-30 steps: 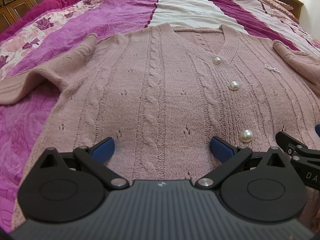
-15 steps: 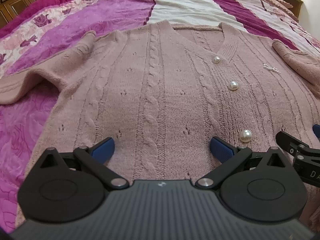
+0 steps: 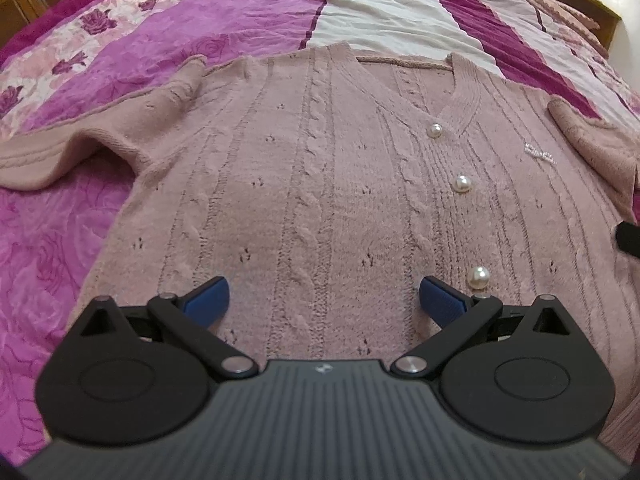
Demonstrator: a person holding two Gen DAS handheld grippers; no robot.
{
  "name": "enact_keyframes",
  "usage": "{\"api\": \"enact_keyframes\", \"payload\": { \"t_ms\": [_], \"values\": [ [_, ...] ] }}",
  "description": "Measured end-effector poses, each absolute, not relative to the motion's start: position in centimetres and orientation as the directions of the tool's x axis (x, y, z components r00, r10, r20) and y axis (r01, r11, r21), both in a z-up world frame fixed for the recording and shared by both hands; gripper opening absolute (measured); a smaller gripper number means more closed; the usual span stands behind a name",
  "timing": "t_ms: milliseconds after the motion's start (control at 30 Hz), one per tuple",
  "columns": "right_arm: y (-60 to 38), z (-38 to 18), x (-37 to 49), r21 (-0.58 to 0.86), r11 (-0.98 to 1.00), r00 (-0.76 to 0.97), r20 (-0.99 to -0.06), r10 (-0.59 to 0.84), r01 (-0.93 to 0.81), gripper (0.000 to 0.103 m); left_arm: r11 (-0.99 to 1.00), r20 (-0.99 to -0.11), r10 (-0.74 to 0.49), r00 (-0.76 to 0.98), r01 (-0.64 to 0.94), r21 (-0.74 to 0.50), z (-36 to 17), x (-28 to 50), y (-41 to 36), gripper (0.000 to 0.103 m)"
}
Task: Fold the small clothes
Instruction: 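Move the right gripper to the cardigan sleeve cuff and close on it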
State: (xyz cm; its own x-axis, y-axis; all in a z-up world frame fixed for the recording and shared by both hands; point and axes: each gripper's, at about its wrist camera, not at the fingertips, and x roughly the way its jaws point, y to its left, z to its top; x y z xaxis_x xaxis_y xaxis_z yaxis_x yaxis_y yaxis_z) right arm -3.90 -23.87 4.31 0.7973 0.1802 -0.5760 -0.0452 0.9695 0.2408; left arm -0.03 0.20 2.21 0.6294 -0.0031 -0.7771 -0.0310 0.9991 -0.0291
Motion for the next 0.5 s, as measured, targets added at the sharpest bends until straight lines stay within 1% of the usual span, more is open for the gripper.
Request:
{"api": "enact_keyframes", "payload": {
  "t_ms": [67, 167, 333, 500],
  "values": [
    [-25.8, 5.1, -3.4, 0.29, 0.956, 0.798, -0.568, 0.202, -0.036, 0.103, 0.999, -0.782, 0.001, 0.624, -0.042, -0.032, 2.2, 0.1, 0.2, 0.103],
    [-28.9, 5.5, -2.8, 0.354, 0.935, 0.804, -0.562, 0.197, 0.019, 0.103, 0.999, -0.788, 0.014, 0.615, -0.049, -0.02, 1.9, 0.3, 0.0, 0.103],
    [-34.2, 5.7, -2.0, 0.427, 0.898, 0.827, -0.54, 0.158, 0.108, 0.103, 0.998, -0.794, 0.029, 0.607, -0.055, -0.006, 1.5, 0.5, -0.3, 0.103],
    [-39.2, 4.9, -0.6, 0.475, 0.853, 0.834, -0.544, 0.091, 0.217, 0.103, 0.998, -0.798, 0.045, 0.601, -0.055, 0.015, 1.1, 0.7, -0.6, 0.103]
  ]
}}
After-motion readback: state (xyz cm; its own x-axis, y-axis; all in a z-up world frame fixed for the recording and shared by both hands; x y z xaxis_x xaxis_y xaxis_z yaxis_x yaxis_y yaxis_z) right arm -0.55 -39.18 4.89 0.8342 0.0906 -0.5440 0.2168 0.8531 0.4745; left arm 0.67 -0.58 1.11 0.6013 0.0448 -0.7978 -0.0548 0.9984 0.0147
